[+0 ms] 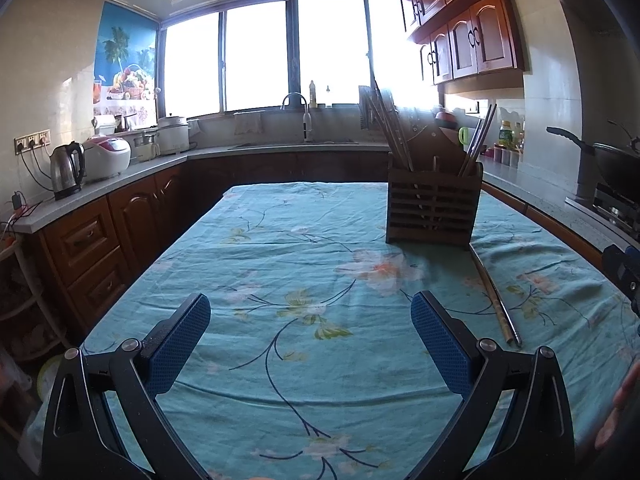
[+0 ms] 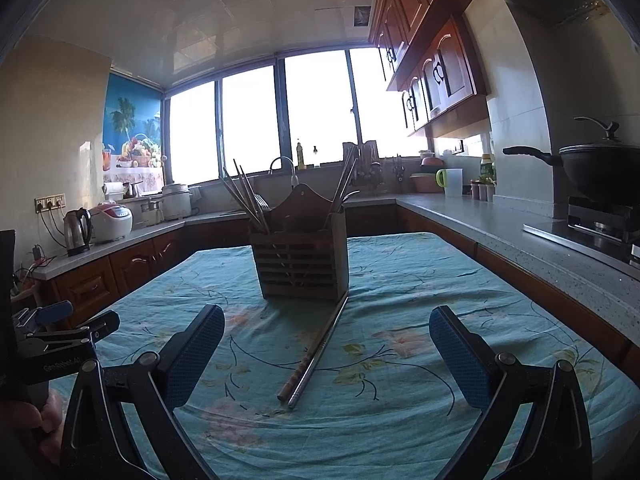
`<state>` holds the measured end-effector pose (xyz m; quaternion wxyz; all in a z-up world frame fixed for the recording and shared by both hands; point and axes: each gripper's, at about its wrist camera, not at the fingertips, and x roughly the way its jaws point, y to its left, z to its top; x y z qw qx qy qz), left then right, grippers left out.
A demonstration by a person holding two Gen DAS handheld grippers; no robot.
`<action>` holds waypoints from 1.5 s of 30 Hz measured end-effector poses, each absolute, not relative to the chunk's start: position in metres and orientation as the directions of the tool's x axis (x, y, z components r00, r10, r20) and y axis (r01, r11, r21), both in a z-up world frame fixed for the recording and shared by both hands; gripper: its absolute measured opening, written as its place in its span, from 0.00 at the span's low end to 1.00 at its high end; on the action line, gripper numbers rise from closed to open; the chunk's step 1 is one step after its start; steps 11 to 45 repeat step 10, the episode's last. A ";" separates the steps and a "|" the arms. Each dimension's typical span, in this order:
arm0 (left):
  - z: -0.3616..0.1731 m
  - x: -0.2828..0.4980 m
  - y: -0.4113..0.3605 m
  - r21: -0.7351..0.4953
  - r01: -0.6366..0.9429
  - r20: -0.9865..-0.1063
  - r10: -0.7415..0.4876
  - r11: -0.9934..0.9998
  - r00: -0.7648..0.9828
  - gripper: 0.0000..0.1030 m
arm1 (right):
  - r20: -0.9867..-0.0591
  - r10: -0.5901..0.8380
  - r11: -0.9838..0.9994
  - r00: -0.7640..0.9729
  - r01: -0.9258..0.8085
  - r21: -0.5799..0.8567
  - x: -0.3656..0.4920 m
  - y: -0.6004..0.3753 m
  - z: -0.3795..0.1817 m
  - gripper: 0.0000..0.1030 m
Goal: Organize utensils
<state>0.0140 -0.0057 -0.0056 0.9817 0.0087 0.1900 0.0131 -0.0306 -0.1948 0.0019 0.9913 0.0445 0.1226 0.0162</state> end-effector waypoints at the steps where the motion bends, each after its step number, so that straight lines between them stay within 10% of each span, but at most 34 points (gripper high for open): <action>1: -0.005 0.015 -0.006 0.021 -0.021 -0.374 0.028 1.000 0.927 1.00 | -0.244 0.043 0.996 0.969 -0.021 0.092 -0.030 -0.195 0.003 1.00; 45: -0.004 0.022 -0.011 0.012 0.006 -0.396 -0.001 1.000 0.918 1.00 | -0.286 0.046 0.995 0.957 -0.019 0.096 -0.016 -0.200 0.006 1.00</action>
